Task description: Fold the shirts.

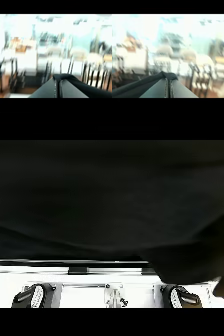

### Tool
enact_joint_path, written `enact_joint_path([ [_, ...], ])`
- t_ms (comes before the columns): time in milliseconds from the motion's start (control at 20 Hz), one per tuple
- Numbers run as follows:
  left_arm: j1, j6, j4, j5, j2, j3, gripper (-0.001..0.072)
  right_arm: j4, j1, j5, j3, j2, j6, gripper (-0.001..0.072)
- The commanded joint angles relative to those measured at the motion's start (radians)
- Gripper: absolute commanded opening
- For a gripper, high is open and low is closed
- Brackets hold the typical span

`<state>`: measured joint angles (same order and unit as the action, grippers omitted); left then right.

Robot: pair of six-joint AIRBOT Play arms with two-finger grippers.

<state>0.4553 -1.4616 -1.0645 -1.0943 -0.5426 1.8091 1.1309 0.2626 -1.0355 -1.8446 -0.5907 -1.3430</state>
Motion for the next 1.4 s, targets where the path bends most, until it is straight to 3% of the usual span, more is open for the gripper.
enact_joint_path([
  [0, 0.001, -0.049, -0.059, -0.227, -0.003, -0.091, 0.0028, 0.08, 0.0, -0.249, -0.006, -0.049, -0.017, 0.006],
  [150, 0.0, -0.005, -0.007, -0.227, -0.03, -0.342, 0.0026, 0.075, 0.0, -0.432, 0.048, -0.2, -0.017, 0.006],
  [300, -0.042, 0.068, -0.006, -0.226, -0.15, -0.582, 0.0025, 0.048, -0.001, -0.454, 0.232, -0.357, -0.018, 0.006],
  [400, -0.106, 0.089, -0.006, -0.192, -0.288, -0.661, 0.0026, 0.019, -0.018, -0.317, 0.395, -0.463, -0.018, 0.006],
  [650, -0.267, 0.088, -0.005, 0.144, -0.748, -0.577, 0.0027, 0.029, -0.193, 0.219, 0.487, -0.813, -0.027, 0.006],
  [900, -0.279, 0.077, 0.045, 0.193, -1.099, -0.323, 0.0028, 0.029, -0.23, 0.634, 0.487, -0.998, -0.119, 0.006],
  [1100, -0.289, 0.077, 0.164, 0.306, -1.211, -0.288, 0.0029, 0.027, -0.233, 0.693, 0.487, -1.075, -0.142, 0.006],
  [1350, -0.301, 0.092, 0.168, 0.226, -1.229, -0.288, 0.0029, 0.043, -0.225, 0.574, 0.487, -1.077, -0.114, 0.0061],
])
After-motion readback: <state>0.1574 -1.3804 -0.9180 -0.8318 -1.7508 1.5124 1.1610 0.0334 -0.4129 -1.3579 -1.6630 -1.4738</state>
